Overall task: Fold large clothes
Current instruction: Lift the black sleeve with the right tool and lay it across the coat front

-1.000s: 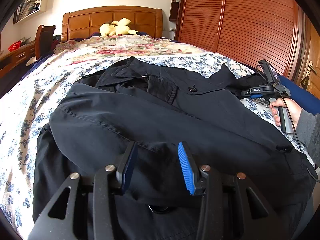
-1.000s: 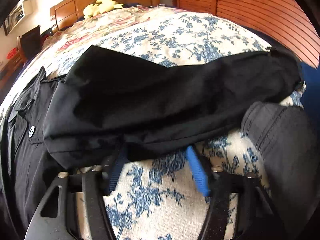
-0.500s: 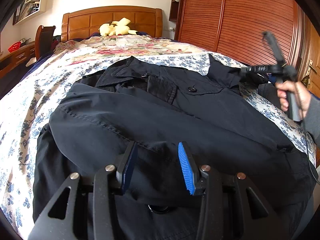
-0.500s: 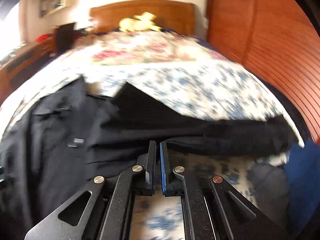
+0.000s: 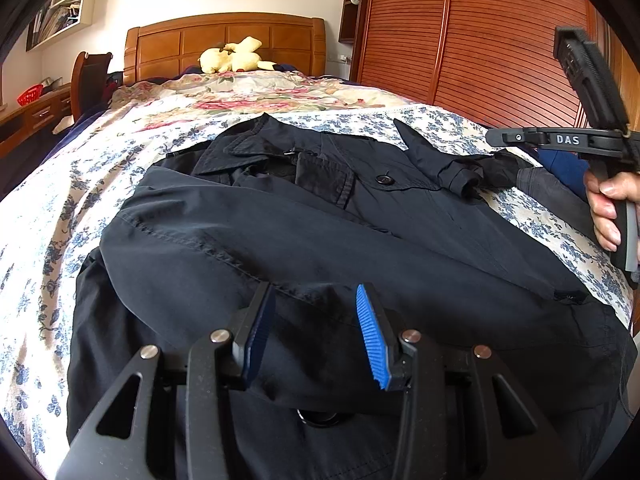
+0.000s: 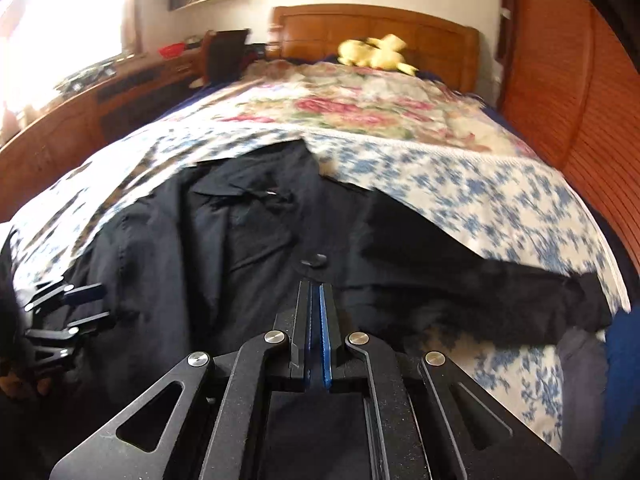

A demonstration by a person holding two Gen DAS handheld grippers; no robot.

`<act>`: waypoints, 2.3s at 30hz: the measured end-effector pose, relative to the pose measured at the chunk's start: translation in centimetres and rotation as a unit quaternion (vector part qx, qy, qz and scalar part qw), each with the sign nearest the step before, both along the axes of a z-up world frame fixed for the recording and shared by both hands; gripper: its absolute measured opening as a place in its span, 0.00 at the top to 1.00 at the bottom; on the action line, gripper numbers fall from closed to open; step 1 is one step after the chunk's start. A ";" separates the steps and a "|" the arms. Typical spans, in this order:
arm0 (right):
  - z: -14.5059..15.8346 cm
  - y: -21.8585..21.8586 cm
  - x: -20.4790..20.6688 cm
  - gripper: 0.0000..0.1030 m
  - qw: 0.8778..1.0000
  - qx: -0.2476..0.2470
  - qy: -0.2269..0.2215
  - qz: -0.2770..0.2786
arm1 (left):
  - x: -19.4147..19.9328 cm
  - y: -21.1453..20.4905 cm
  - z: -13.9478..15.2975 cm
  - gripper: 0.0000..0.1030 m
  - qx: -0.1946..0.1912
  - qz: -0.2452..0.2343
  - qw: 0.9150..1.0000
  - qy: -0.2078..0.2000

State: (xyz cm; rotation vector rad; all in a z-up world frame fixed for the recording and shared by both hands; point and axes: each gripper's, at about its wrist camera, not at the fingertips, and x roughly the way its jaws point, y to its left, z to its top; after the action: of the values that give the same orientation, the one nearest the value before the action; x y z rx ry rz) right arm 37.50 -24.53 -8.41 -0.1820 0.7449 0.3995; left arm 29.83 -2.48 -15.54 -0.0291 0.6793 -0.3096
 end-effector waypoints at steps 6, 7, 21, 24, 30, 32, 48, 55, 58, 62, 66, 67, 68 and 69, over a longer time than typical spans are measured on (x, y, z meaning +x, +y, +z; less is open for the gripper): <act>-0.1 -4.5 2.3 0.59 0.997 0.003 0.007 -0.080 | 0.0 0.0 0.0 0.60 0.001 0.000 1.000 0.000; -0.3 -5.4 2.8 0.50 0.995 0.008 0.010 -0.096 | 0.0 0.0 0.0 0.60 0.001 0.000 1.000 0.000; -7.4 -13.0 10.4 0.55 0.956 0.115 0.162 -0.214 | -0.1 0.0 0.0 0.60 0.003 -0.001 1.000 0.002; -8.2 -13.1 10.8 0.80 0.953 0.118 0.168 -0.222 | 0.0 -0.1 0.0 0.60 0.003 -0.001 1.000 0.003; -7.3 -13.2 10.7 1.00 0.962 0.100 0.136 -0.213 | 0.0 -0.1 0.0 0.60 0.004 -0.001 1.000 0.003; -6.6 -12.6 10.5 1.00 0.968 0.096 0.118 -0.200 | 0.1 -0.1 0.0 0.60 0.004 -0.001 1.000 0.003; -9.1 -18.6 8.5 0.26 0.931 0.148 0.151 -0.296 | 0.0 -0.1 -0.1 0.60 0.004 -0.001 1.000 0.004; -9.1 -19.0 11.3 0.46 0.928 0.159 0.136 -0.307 | 0.1 -0.2 -0.2 0.60 0.007 -0.002 1.000 0.005; -8.9 -18.0 12.0 0.91 0.939 0.131 0.127 -0.292 | 0.1 -0.2 -0.2 0.60 0.007 -0.002 1.000 0.005; -6.2 -14.7 10.9 0.96 0.961 0.097 0.077 -0.247 | 0.1 -0.2 -0.2 0.60 0.007 -0.003 1.000 0.004; -2.3 -9.6 8.1 0.97 0.982 0.082 0.027 -0.167 | 0.1 -0.2 0.0 0.60 0.005 -0.001 1.000 0.003; -1.3 -8.3 7.2 0.97 0.986 0.081 0.017 -0.146 | 0.0 0.0 0.0 0.60 0.004 -0.001 1.000 0.002; -0.7 -7.3 6.6 0.97 0.988 0.082 0.011 -0.130 | 0.0 0.1 0.1 0.60 0.003 0.000 1.000 0.002; 0.3 -5.8 5.4 0.97 0.991 0.082 0.003 -0.103 | 0.0 0.1 0.2 0.60 0.002 0.000 1.000 0.002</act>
State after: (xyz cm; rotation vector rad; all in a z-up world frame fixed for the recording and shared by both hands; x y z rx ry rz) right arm 42.85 -30.30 -8.11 0.0512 0.7246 0.2621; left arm 29.80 -2.36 -15.32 -0.0263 0.6845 -0.3090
